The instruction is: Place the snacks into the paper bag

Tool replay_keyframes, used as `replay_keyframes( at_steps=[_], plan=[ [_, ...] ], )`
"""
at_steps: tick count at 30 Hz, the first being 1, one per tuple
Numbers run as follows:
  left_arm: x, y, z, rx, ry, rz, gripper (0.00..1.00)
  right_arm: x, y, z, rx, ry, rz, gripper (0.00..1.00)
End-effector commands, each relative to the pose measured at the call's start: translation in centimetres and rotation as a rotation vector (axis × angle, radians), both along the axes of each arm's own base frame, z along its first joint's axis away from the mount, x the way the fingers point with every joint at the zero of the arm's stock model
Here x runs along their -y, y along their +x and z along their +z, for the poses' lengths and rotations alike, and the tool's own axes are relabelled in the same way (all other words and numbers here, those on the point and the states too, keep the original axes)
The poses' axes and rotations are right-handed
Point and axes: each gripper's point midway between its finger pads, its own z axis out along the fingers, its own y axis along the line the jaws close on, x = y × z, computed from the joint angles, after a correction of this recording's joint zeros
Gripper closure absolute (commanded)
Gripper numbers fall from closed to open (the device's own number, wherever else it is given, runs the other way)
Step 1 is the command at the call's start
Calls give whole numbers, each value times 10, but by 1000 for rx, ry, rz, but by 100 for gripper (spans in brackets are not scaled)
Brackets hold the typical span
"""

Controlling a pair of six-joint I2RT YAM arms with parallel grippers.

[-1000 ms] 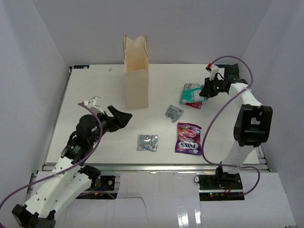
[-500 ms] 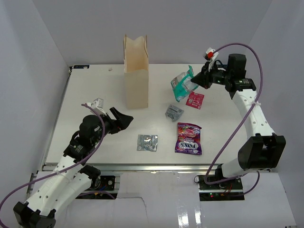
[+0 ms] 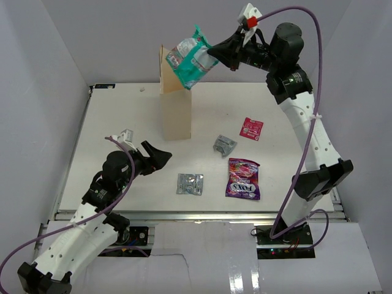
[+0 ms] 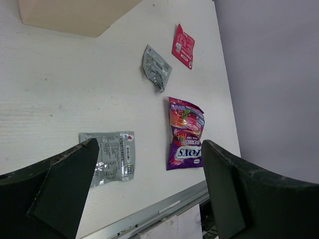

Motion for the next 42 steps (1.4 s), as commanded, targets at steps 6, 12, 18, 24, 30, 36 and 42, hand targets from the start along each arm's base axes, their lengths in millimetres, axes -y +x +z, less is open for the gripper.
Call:
replay_keyframes(
  at_steps=[6, 12, 18, 24, 30, 36, 42],
  plan=[
    [1, -5, 11, 27, -41, -10, 5, -56, 32, 48, 187, 143, -111, 92],
    [0, -8, 5, 15, -55, -5, 5, -64, 60, 48, 206, 174, -228, 92],
    [-1, -8, 0, 5, -59, 4, 5, -64, 46, 54, 209, 174, -184, 92],
    [4, -5, -3, 1, -52, -13, 5, -58, 40, 62, 230, 179, -197, 92],
    [3, -7, -3, 5, -55, -16, 5, -50, 29, 77, 258, 196, -199, 92],
    [1, -10, -8, 3, -66, -8, 5, -42, 16, 84, 271, 199, -202, 92],
    [3, -10, -7, 2, -63, -17, 5, -40, 25, 81, 283, 192, -238, 92]
  ],
)
